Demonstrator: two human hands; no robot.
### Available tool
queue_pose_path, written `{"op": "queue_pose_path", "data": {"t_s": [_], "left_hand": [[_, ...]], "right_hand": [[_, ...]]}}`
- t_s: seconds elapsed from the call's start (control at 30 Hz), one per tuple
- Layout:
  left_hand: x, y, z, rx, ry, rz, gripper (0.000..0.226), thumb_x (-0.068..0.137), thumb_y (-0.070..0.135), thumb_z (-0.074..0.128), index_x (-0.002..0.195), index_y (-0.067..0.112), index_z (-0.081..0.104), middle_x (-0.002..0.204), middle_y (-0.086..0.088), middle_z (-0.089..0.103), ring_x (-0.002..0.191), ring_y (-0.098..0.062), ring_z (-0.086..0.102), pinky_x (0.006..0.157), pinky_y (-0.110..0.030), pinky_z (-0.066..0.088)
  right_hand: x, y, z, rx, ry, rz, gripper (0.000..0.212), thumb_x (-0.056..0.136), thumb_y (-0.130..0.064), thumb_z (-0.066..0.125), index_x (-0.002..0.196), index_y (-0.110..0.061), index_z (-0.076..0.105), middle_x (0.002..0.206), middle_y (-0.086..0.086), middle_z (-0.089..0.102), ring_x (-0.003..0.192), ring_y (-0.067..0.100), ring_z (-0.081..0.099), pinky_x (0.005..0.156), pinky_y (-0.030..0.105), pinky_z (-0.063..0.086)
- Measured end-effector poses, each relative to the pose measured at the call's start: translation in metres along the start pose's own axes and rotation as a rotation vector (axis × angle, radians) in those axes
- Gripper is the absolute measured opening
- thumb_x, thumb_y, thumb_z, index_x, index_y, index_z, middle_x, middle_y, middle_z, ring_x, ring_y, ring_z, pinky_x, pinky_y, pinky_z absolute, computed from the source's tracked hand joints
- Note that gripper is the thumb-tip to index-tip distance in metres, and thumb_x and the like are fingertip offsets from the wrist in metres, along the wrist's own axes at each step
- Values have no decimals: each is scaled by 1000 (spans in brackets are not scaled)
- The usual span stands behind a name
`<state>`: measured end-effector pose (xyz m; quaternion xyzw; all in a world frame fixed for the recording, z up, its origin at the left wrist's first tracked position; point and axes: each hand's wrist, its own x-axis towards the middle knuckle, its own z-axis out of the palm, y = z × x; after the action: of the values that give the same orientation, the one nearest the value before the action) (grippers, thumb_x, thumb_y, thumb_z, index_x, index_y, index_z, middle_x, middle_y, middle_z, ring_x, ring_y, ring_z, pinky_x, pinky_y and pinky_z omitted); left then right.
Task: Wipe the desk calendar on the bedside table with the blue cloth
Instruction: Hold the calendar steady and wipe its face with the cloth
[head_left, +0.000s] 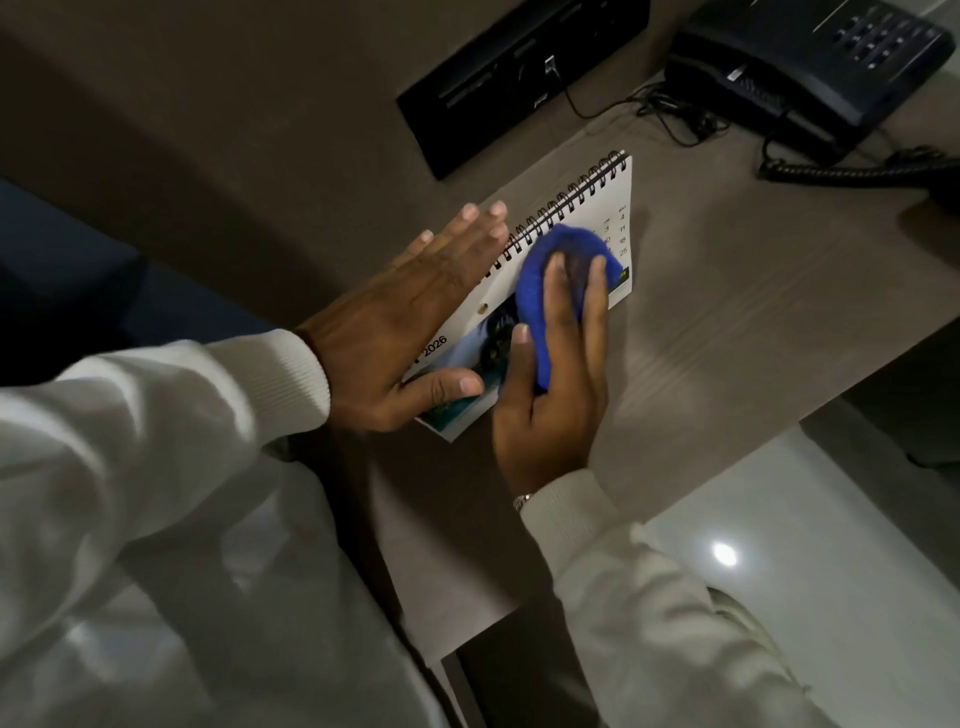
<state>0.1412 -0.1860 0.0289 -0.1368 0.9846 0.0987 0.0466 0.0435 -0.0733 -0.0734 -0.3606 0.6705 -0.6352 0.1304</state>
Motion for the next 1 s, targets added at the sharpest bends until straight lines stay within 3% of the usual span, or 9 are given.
{"op": "queue_pose_path", "data": {"t_s": [0.1,0.2,0.3,0.47,0.6,0.67,0.77,0.9,1.0], "left_hand": [[0,1,0,-3,13,-1,94,91,63,34,153,2,-2,164,-13,-6,155,-27,-5,126,-46,7],[0,2,-1,-5,22,11,94,91,64,33,153,2,-1,164,-14,-5,155,-28,-4,126,-49,9],[1,2,0,-2,11,4,96,91,64,32,153,-2,1,165,-19,-3,154,-30,-5,125,-52,9],[0,3,-2,-1,14,13,96,91,65,30,153,-2,1,165,-20,-2,154,-30,-4,126,-50,8],[0,4,-1,9,15,7,96,91,65,31,153,-1,-2,165,-20,-1,154,-31,-4,124,-55,11],[0,4,0,13,20,3,97,90,67,30,153,1,-2,165,-19,-1,155,-30,-3,124,-54,11],[0,7,-1,23,12,-13,100,88,70,30,153,1,-1,165,-19,-1,155,-30,-3,125,-51,10],[-1,7,-6,71,-44,-19,103,87,68,40,154,0,-1,165,-15,-4,155,-26,-6,126,-49,8],[3,5,-12,134,-69,8,104,87,66,43,154,0,0,165,-16,-4,155,-26,-6,126,-45,6]], "right_hand": [[-7,-6,7,-10,-8,-6,55,97,-5,45,147,-19,28,162,19,14,152,21,10,120,34,28],[-40,-7,16,-111,-36,-50,61,97,-10,49,149,-30,21,162,14,19,150,26,23,115,40,38],[-62,-9,17,-164,-144,-86,65,100,-20,45,148,-45,8,161,14,24,147,29,31,119,39,31],[-28,0,9,-49,19,-63,57,99,-8,47,148,-26,24,161,19,18,148,32,26,113,48,39],[11,-4,6,-47,77,69,49,102,-15,42,147,-24,26,163,16,14,148,13,7,120,19,16],[-7,-8,9,-46,30,28,54,98,-9,48,148,-20,29,162,17,16,151,19,9,122,28,20],[-49,-8,10,-196,-106,-78,61,97,-11,49,148,-28,20,156,18,34,146,33,31,116,48,36],[-67,0,-2,-235,-347,-6,57,91,-25,32,147,-35,25,161,7,25,149,26,19,119,45,29],[-40,7,-16,-182,-229,-41,57,95,-17,42,148,-28,25,161,9,20,151,26,16,123,37,19]]}}
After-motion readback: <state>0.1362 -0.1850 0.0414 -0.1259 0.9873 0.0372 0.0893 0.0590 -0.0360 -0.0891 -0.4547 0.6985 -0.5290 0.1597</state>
